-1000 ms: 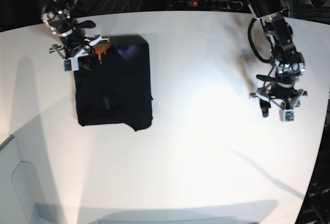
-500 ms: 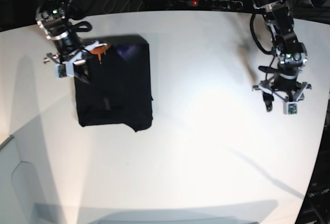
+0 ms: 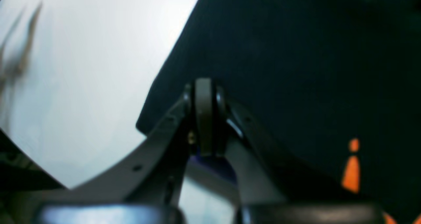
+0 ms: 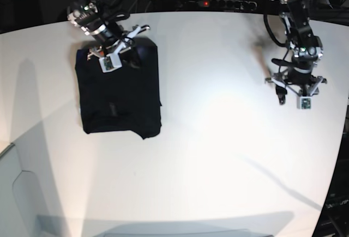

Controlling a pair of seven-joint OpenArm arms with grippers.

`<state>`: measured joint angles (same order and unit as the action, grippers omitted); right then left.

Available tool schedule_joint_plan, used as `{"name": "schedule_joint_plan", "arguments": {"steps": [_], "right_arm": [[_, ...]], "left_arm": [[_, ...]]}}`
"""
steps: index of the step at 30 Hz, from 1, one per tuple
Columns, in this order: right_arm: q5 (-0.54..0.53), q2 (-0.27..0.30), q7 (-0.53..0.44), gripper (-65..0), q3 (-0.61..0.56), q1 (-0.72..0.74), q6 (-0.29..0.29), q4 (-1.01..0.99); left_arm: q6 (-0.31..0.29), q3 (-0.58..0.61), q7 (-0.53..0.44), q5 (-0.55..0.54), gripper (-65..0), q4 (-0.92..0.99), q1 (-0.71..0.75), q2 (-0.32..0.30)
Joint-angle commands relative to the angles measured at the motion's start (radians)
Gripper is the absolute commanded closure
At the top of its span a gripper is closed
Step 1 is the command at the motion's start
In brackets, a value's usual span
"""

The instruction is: Fold the T-shirt properly

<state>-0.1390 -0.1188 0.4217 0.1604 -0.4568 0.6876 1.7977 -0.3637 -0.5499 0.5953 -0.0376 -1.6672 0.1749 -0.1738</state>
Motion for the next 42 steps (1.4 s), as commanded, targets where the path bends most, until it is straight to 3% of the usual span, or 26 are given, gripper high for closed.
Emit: {"name": "schedule_joint_plan", "arguments": {"steps": [1,7,13,18,22,27,33,36,38,42], "right_arm": [[-0.017,-0.002,-0.031,0.0,-0.003,0.000,0.011,-0.008],[-0.020,-0.002,-0.125,0.0,0.005,-0.006,0.011,-0.092],[-0.027,-0.006,-0.221,0.0,0.038,-0.083,0.011,0.083],[-0.083,-0.006,-0.215,0.0,0.173,-0.067,0.011,0.121],[-0.087,-0.006,-0.128,0.0,0.284,0.000,0.011,0.057],[-0.087,-0.005,-0.108,0.0,0.341,0.049,0.011,-0.051],[-0.089,-0.006,-0.109,0.0,0.345,0.031,0.011,-0.020],[-0.150,-0.026,-0.105,0.0,0.396,-0.017,0.011,0.086],[-0.181,-0.038,-0.103,0.0,0.436,-0.056,0.011,0.147],[-0.192,-0.038,-0.103,0.0,0.468,-0.164,0.011,0.207]], "left_arm": [[0.005,-0.006,-0.025,-0.006,-33.0,-0.020,-0.002,-0.014],[0.004,-0.051,-0.022,-0.006,-33.0,-0.020,0.018,-0.005],[0.004,-0.105,-0.022,-0.006,-33.0,-0.035,0.044,-0.005],[0.002,-0.135,-0.022,-0.006,-33.0,-0.084,0.068,-0.005],[0.002,-0.144,-0.021,-0.006,-33.0,-0.101,0.090,-0.005],[0.002,-0.146,-0.021,-0.015,-33.0,-0.098,0.122,-0.005],[0.002,-0.146,-0.021,-0.175,-33.0,-0.098,0.203,-0.014],[0.002,-0.146,-0.021,-0.232,-32.7,-0.110,0.271,-0.011],[0.002,-0.146,-0.021,-0.264,-30.1,-0.138,0.337,-0.007],[0.002,-0.146,-0.021,-0.370,-13.4,-0.209,0.506,-0.002]]}}
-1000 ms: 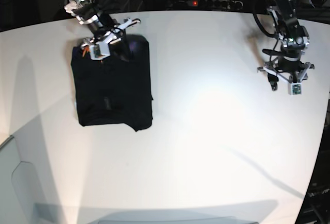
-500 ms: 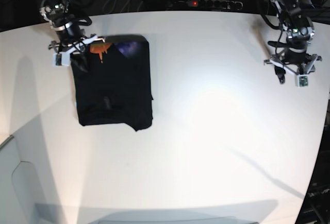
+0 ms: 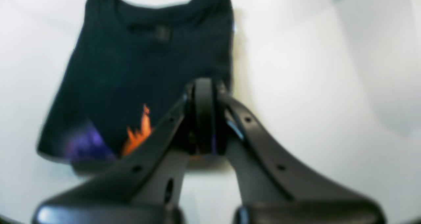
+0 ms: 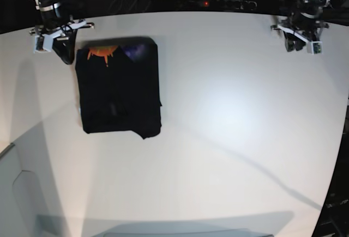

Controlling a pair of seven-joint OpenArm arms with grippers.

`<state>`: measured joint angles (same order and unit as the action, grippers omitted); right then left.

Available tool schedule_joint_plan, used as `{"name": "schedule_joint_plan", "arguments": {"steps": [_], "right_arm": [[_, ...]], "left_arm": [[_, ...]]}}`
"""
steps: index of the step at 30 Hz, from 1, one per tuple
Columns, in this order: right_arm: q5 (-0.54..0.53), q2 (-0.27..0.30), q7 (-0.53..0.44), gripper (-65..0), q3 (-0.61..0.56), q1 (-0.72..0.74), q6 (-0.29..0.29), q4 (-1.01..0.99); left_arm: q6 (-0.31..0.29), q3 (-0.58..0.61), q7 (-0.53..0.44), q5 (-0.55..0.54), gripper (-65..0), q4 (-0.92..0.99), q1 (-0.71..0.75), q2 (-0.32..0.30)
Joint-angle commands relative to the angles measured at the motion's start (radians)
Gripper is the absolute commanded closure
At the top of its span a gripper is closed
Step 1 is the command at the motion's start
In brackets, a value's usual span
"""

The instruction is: Fold the T-shirt properly

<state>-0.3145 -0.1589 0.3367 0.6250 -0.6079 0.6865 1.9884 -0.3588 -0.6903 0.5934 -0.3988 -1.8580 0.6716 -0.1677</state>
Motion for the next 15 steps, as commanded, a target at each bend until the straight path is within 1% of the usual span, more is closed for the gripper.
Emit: {"name": "schedule_joint_plan", "arguments": {"steps": [1,3,6,8,12,14,15], "right_arm": [[-0.015,0.002,-0.018,0.0,0.003,-0.042,0.012,0.016],[-0.015,0.002,-0.017,0.0,0.003,-0.117,0.012,0.016],[-0.015,0.002,-0.017,0.0,0.005,-0.223,0.012,0.016],[-0.013,0.002,-0.017,0.0,0.017,-0.289,0.012,0.015],[-0.013,0.002,-0.017,0.0,0.005,-0.402,0.012,-0.013],[-0.013,0.005,-0.017,0.0,-0.001,-0.418,0.012,-0.061],[-0.012,0.022,-0.017,0.0,-0.014,-0.419,0.012,-0.097]], "left_arm": [[-0.001,-0.006,-0.019,-0.035,-8.9,-0.027,0.047,0.000],[-0.001,-0.006,-0.019,-0.065,0.0,-0.053,0.121,0.017],[-0.001,-0.006,-0.019,-0.065,-0.9,-0.073,0.227,0.056],[-0.001,-0.006,-0.022,-0.065,0.0,-0.075,0.280,0.087],[-0.001,0.017,-0.023,-0.062,0.0,-0.007,0.346,0.133],[-0.001,0.057,-0.026,-0.035,0.0,0.074,0.350,0.129],[-0.001,0.083,-0.028,-0.004,0.0,0.125,0.345,0.122]]}}
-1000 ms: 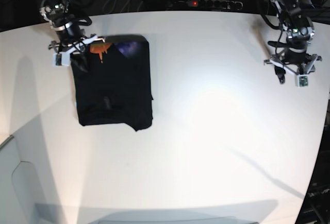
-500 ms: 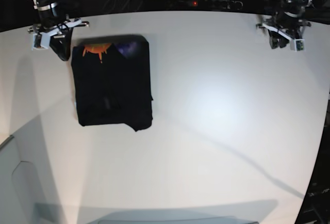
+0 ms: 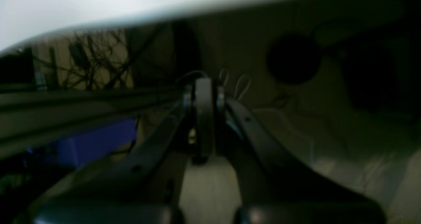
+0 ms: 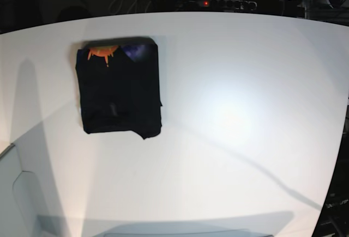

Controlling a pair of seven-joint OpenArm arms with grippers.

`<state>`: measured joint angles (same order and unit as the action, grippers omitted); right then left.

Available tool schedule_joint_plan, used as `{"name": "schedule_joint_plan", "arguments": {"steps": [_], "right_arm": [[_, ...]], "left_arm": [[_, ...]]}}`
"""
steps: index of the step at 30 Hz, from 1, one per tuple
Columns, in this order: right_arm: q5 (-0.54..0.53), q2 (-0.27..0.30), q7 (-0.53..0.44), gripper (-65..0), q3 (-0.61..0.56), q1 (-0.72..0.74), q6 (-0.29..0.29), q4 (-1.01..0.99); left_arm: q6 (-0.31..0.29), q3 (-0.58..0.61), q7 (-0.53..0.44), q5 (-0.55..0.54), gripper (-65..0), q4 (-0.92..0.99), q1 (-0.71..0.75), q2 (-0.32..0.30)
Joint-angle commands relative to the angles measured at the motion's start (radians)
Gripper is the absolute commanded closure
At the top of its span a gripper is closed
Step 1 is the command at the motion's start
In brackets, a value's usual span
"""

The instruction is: Fold the T-shirt properly

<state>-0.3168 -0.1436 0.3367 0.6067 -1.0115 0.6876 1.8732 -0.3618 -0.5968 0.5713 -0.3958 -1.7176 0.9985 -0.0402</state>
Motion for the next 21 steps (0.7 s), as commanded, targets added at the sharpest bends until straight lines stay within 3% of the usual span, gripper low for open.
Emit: {"name": "schedule_joint_plan", "arguments": {"steps": [1,6,11,13,17,21], "right_arm": [[-0.009,0.029,-0.017,0.0,-0.009,-0.014,0.011,-0.025],[-0.009,0.140,-0.023,0.0,-0.084,0.052,0.011,-0.291],[0.058,0.181,-0.047,0.0,-0.113,0.201,0.007,-0.594],[0.129,0.193,-0.121,0.0,-0.143,0.257,-0.009,-0.702],[0.265,0.193,-0.365,0.0,-0.245,0.345,-0.079,-0.917],[0.364,0.195,-0.563,0.0,-0.353,0.415,-0.253,-1.147]], "left_arm": [[0.002,0.019,-0.014,0.025,0.0,0.041,0.006,-0.013],[0.011,0.153,-0.218,0.179,0.0,0.333,-0.094,-0.014],[0.013,0.260,-0.391,0.242,0.0,0.667,-0.231,-0.014],[0.014,0.274,-0.432,0.255,0.0,0.810,-0.310,-0.016],[0.014,0.272,-0.531,0.337,0.0,1.085,-0.468,-0.016],[0.024,0.271,-0.623,0.386,0.0,1.362,-0.597,-0.028]]}}
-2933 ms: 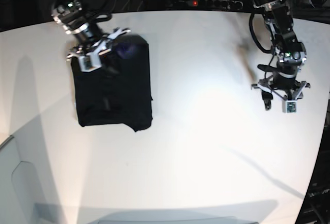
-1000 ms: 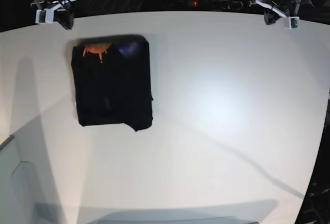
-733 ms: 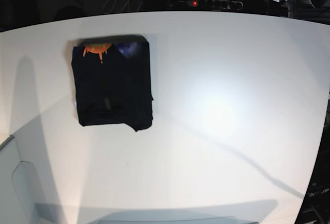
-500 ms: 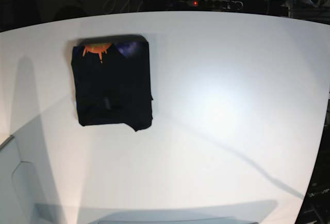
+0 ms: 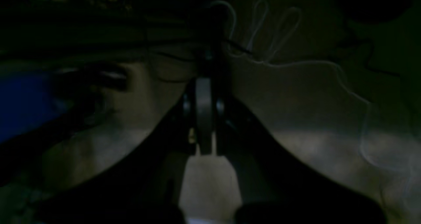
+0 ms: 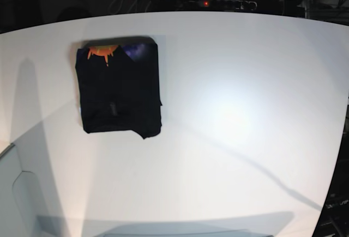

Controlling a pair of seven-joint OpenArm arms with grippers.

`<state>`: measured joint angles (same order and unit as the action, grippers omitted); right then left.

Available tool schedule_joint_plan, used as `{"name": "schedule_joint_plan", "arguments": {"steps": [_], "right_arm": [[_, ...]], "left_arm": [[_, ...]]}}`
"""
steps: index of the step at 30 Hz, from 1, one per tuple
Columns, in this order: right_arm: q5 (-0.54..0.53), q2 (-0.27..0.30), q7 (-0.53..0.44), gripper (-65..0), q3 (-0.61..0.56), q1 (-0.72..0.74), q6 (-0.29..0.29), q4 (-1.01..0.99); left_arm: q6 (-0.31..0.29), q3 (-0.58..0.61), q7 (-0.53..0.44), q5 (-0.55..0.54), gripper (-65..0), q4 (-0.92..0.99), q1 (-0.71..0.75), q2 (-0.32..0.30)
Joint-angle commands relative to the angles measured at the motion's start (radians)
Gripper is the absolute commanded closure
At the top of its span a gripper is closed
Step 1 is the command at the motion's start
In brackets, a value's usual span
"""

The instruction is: Fold the T-shirt properly

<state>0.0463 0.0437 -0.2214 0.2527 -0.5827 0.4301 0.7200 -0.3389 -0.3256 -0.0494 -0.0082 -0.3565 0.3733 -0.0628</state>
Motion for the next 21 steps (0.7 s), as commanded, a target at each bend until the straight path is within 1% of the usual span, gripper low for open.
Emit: {"name": "schedule_joint_plan", "arguments": {"steps": [1,3,4,5,8,11,13,14,15,16,21], "right_arm": [[0.014,0.011,-0.042,0.0,-0.022,0.011,-0.033,-0.053],[0.045,0.014,-0.111,0.0,-0.072,0.083,-0.122,-0.210],[0.062,0.014,-0.141,0.0,-0.091,0.123,-0.172,-0.296],[0.076,0.017,-0.169,0.0,-0.105,0.158,-0.228,-0.374],[0.086,0.020,-0.249,0.0,-0.145,0.232,-0.414,-0.531],[0.086,0.020,-0.266,0.0,-0.212,0.261,-0.620,-0.586],[0.086,0.009,-0.266,0.0,-0.252,0.261,-0.724,-0.586],[0.085,0.008,-0.264,0.0,-0.267,0.261,-0.764,-0.586],[0.085,0.006,-0.264,0.0,-0.275,0.261,-0.790,-0.586],[0.085,0.006,-0.264,0.0,-0.277,0.263,-0.801,-0.586],[0.085,0.003,-0.263,0.0,-0.278,0.278,-0.801,-0.589]], "left_arm": [[0.025,0.003,-0.023,0.003,0.0,0.052,0.002,-0.013],[0.125,0.007,-0.071,0.015,0.0,0.135,-0.043,-0.030],[0.163,0.007,-0.086,0.032,0.0,0.153,-0.058,-0.032],[0.188,0.007,-0.097,0.053,0.0,0.156,-0.070,-0.035],[0.194,0.004,-0.099,0.090,0.0,0.159,-0.093,-0.035],[0.202,0.001,-0.097,0.089,0.0,0.165,-0.113,-0.036],[0.203,0.001,-0.097,0.093,0.0,0.165,-0.113,-0.036],[0.203,0.006,-0.097,0.095,0.0,0.165,-0.113,-0.036],[0.203,0.007,-0.097,0.096,0.0,0.165,-0.113,-0.036],[0.203,0.007,-0.097,0.096,0.0,0.165,-0.113,-0.035],[0.203,0.007,-0.096,0.096,0.0,0.165,-0.115,-0.033]]}}
